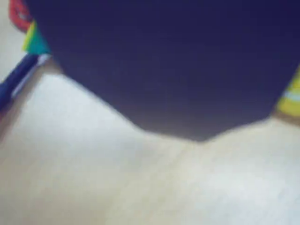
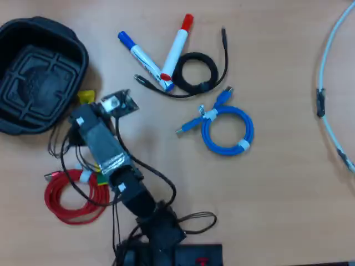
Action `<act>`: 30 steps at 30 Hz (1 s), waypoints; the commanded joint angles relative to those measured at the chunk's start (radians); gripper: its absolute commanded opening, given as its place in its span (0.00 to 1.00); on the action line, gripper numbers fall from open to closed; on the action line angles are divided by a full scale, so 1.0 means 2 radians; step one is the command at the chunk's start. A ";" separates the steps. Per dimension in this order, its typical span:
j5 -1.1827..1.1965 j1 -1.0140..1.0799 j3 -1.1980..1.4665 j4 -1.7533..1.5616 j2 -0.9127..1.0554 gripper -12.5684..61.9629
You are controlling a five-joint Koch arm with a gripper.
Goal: Pick up the yellow instant coffee stick, then put it in the black bowl
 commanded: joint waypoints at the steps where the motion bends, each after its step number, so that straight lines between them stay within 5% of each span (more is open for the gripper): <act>1: -0.010 0.008 -0.044 -0.006 -0.016 0.92; 30: 0.007 0.025 -0.073 -0.038 -0.089 0.92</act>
